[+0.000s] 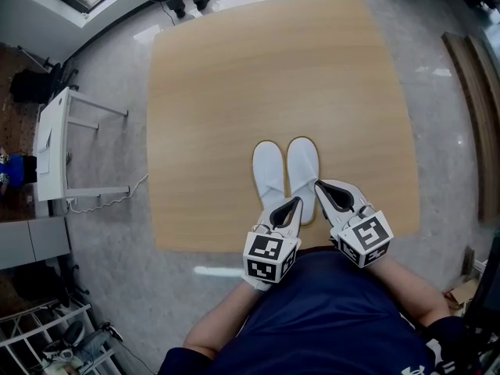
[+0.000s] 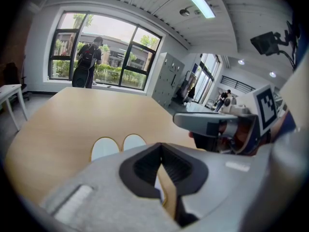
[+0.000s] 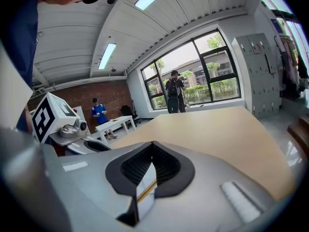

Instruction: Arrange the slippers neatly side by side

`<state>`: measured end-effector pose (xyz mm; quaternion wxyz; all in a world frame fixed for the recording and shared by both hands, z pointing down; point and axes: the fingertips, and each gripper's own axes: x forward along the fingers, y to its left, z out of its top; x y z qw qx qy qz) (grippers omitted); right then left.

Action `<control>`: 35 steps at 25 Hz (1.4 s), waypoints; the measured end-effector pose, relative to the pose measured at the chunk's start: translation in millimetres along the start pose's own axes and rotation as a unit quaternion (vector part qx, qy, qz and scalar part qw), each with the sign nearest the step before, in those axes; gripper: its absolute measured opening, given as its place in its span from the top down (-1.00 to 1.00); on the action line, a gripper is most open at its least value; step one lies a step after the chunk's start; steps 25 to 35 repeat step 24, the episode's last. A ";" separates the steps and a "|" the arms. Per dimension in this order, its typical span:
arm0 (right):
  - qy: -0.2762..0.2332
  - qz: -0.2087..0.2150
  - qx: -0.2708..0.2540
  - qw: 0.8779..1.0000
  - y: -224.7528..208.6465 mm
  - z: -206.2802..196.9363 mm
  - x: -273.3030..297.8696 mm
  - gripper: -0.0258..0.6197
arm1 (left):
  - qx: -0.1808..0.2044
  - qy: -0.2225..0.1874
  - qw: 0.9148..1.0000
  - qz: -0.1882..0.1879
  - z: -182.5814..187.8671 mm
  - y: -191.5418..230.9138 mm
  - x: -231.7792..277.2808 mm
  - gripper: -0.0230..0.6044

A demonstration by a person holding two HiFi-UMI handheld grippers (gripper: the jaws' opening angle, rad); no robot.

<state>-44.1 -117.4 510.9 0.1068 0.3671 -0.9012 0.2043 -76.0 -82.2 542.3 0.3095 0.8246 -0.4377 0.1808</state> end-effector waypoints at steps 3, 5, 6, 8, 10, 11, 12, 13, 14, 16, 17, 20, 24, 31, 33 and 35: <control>0.003 0.003 -0.001 1.000 1.6 -2.3 0.3 0.89 | -0.003 0.000 1.000 0.004 -2.8 1.2 -1.1 0.91; 0.005 0.002 -0.002 1.000 2.2 -3.6 2.2 0.89 | -0.006 0.000 1.000 0.007 -4.0 3.6 -2.2 0.92; 0.006 0.001 -0.003 1.000 1.7 -4.0 2.9 0.89 | -0.008 0.001 1.000 0.008 -4.1 4.1 -2.1 0.92; 0.006 0.003 -0.005 1.000 0.7 -3.4 4.3 0.89 | -0.012 0.000 1.000 0.009 -3.6 4.6 -1.4 0.92; 0.007 0.005 -0.003 1.000 1.1 -3.5 5.6 0.89 | -0.014 -0.001 1.000 0.011 -3.5 5.1 -1.5 0.92; 0.008 0.005 0.000 1.000 1.2 -3.5 5.5 0.89 | -0.016 -0.001 1.000 0.011 -3.6 4.9 -1.8 0.92; 0.008 0.005 0.002 1.000 1.2 -3.1 5.1 0.89 | -0.017 0.000 1.000 0.012 -3.3 4.7 -2.2 0.92; 0.009 0.004 0.002 1.000 1.2 -2.3 5.3 0.89 | -0.018 0.000 1.000 0.012 -2.7 5.1 -2.8 0.92; 0.010 0.004 0.002 1.000 1.3 -1.6 6.1 0.89 | -0.019 0.000 1.000 0.012 -1.8 6.3 -3.2 0.92; 0.011 0.005 0.001 1.000 1.7 -0.1 8.7 0.89 | -0.020 0.000 1.000 0.013 0.2 9.0 -3.4 0.92; 0.011 0.006 0.001 1.000 2.3 1.0 9.6 0.89 | -0.019 0.000 1.000 0.013 1.1 9.7 -3.2 0.92; 0.011 0.005 0.003 1.000 2.0 2.0 10.2 0.89 | -0.018 0.000 1.000 0.012 3.1 9.7 -3.0 0.92; 0.009 0.005 0.007 1.000 1.5 2.8 11.0 0.89 | -0.018 0.001 1.000 0.010 4.8 9.7 -2.1 0.92; 0.009 0.005 0.007 1.000 1.5 2.8 11.0 0.89 | -0.018 0.001 1.000 0.010 4.8 9.7 -2.1 0.92; 0.009 0.005 0.007 1.000 1.5 2.8 11.0 0.89 | -0.018 0.001 1.000 0.010 4.8 9.7 -2.1 0.92; 0.009 0.005 0.007 1.000 1.5 2.8 11.0 0.89 | -0.018 0.001 1.000 0.010 4.8 9.7 -2.1 0.92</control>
